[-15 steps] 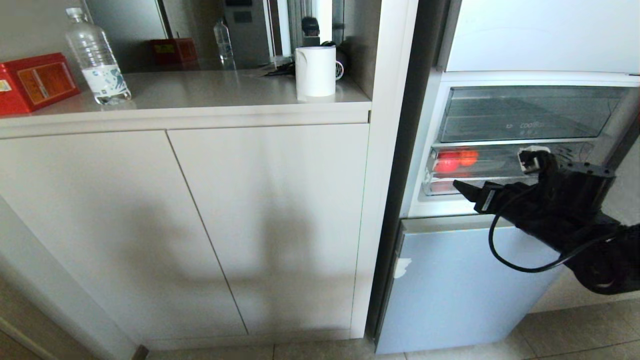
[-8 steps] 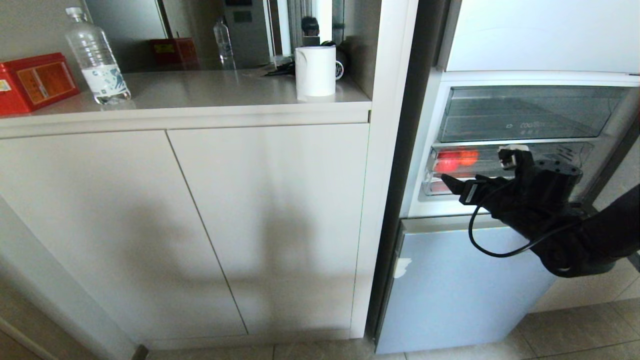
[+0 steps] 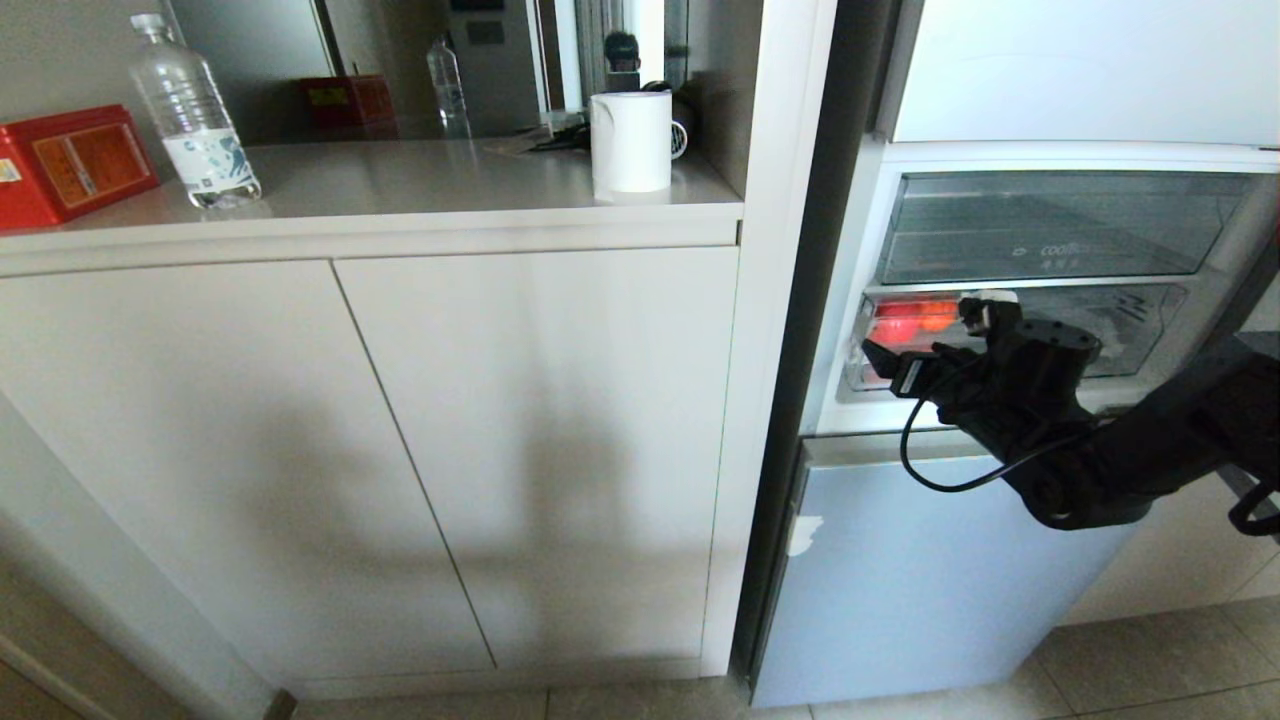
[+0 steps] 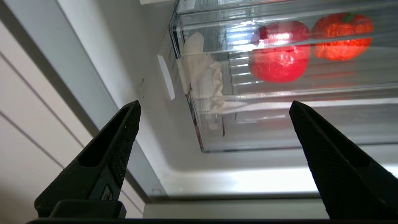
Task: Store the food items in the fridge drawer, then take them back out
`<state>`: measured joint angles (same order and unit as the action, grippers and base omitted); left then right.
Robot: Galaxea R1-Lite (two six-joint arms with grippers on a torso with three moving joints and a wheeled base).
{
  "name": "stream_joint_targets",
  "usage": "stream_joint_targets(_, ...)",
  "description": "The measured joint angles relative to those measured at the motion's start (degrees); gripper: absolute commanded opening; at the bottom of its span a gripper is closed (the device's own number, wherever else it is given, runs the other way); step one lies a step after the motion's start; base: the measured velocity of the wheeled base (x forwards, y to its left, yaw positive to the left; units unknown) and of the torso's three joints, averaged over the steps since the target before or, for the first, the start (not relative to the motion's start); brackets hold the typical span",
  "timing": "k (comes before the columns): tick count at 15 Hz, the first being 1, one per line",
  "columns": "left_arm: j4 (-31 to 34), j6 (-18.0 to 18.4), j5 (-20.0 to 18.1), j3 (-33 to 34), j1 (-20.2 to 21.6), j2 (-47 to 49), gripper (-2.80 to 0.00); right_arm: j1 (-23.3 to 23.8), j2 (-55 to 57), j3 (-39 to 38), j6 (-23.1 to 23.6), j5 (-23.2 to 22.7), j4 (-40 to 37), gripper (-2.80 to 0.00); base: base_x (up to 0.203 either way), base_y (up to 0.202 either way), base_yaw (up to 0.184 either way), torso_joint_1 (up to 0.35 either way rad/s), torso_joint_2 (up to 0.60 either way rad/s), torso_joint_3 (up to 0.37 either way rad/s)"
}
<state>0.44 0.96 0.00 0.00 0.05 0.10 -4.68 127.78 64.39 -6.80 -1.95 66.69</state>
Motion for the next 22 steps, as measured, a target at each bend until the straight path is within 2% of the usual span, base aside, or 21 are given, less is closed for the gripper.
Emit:
stream_joint_targets(6, 0.0, 0.0, 0.0, 0.0, 0.0, 0.0, -2.80, -0.1, 3.8, 6.6, 1.1, 1.8, -0.3, 0.00, 0.000, 0.000, 0.000, 0.000, 0.00, 0.000)
stream_joint_targets(17, 0.0, 0.0, 0.0, 0.0, 0.0, 0.0, -2.80, -0.2, 7.0, 11.9, 1.6, 1.9, -0.6, 0.00, 0.000, 0.000, 0.000, 0.000, 0.00, 0.000)
stream_joint_targets(18, 0.0, 0.0, 0.0, 0.0, 0.0, 0.0, -2.80, -0.4, 7.2, 12.2, 1.6, 1.9, -0.6, -2.80, 0.000, 0.000, 0.000, 0.000, 0.00, 0.000)
stream_joint_targets(22, 0.0, 0.0, 0.0, 0.0, 0.0, 0.0, -2.80, -1.1, 8.1, 13.3, 1.6, 1.9, -0.6, -2.80, 0.000, 0.000, 0.000, 0.000, 0.00, 0.000)
